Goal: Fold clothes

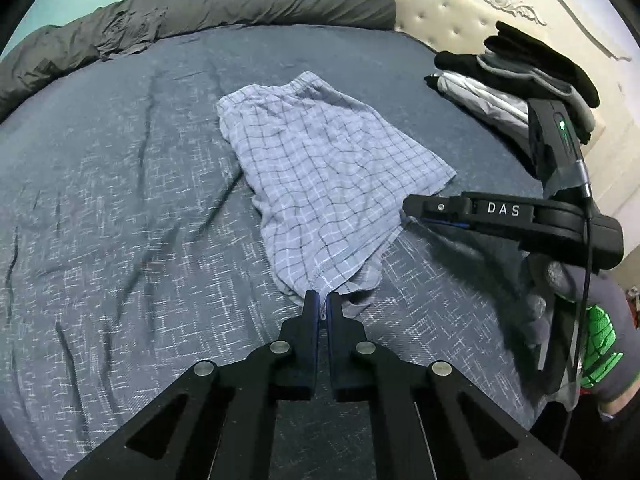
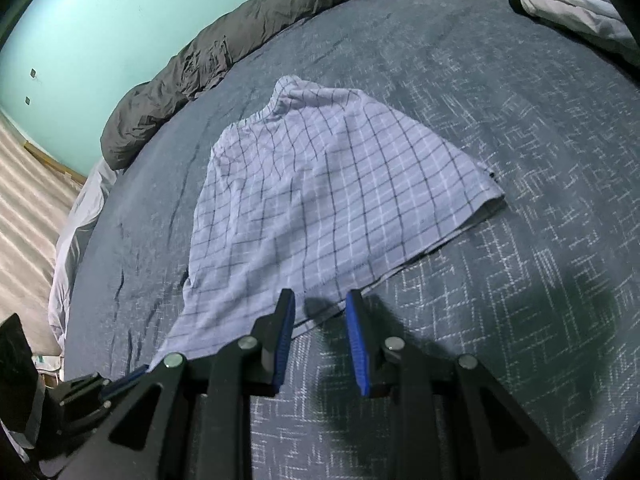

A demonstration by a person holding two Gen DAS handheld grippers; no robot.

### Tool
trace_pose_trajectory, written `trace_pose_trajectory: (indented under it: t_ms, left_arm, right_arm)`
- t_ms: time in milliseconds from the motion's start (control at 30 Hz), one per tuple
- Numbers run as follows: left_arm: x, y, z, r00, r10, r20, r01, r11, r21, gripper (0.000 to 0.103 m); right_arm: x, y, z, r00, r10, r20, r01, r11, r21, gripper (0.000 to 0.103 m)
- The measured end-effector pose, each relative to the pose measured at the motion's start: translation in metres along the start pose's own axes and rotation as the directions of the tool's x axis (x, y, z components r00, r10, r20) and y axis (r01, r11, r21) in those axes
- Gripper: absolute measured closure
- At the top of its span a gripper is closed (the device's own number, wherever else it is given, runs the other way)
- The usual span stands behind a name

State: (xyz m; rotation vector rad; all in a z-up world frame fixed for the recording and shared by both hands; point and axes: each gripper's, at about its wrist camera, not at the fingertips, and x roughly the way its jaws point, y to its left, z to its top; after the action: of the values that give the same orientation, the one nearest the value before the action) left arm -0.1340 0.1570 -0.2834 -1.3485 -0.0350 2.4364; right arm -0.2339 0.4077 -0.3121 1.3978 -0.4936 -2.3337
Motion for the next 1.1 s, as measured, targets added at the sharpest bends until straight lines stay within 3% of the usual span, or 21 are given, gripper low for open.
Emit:
trace_pose_trajectory:
  t_ms: [167, 300, 400, 500, 700, 733, 767, 800, 1100]
  left_arm:
    - [-0.007, -0.003, 0.000, 1.000, 0.006, 0.005, -0.006, 1.000, 0.025, 0.094]
    - [-0.016, 0.000, -0.001, 1.000, 0.001, 0.026, -0.002, 1.000, 0.021, 0.074]
    - [-0.022, 0.002, 0.001, 0.999, 0.008, 0.043, -0.009, 1.000, 0.019, 0.072]
    - [-0.024, -0.001, 0.002, 0.999, 0.007, 0.052, -0.008, 1.000, 0.025, 0.065]
    - [-0.011, -0.019, -0.005, 0.999, 0.032, 0.022, -0.034, 0.996, 0.084, 0.064]
    - [-0.009, -0.018, -0.006, 0.999, 0.033, 0.014, -0.034, 0.996, 0.077, 0.064]
    - [-0.007, -0.017, -0.006, 0.999, 0.033, 0.007, -0.033, 0.997, 0.069, 0.064]
    - [-0.005, -0.015, -0.007, 0.999, 0.033, 0.001, -0.033, 0.998, 0.060, 0.064]
    - [0.004, -0.010, -0.009, 0.999, -0.028, -0.021, 0.028, 1.000, -0.014, 0.064]
  right_arm:
    - [-0.015, -0.020, 0.011, 0.999, -0.027, 0.048, 0.024, 0.998, 0.060, 0.077]
    - [-0.040, -0.052, 0.025, 0.989, -0.070, 0.131, 0.049, 0.987, 0.155, 0.076]
    - [-0.045, -0.067, 0.031, 0.983, -0.109, 0.150, 0.077, 0.976, 0.202, 0.069]
    - [-0.046, -0.070, 0.038, 0.979, -0.120, 0.167, 0.084, 0.974, 0.208, 0.069]
    - [-0.033, -0.068, 0.049, 0.977, -0.149, 0.151, 0.122, 0.977, 0.175, 0.070]
    - [-0.030, -0.070, 0.051, 0.978, -0.150, 0.142, 0.124, 0.977, 0.176, 0.072]
    - [-0.027, -0.071, 0.052, 0.979, -0.152, 0.136, 0.128, 0.976, 0.174, 0.087]
    - [-0.026, -0.072, 0.052, 0.978, -0.157, 0.135, 0.134, 0.977, 0.167, 0.095]
    - [-0.045, -0.069, 0.057, 0.962, -0.165, 0.218, 0.131, 0.978, 0.164, 0.097]
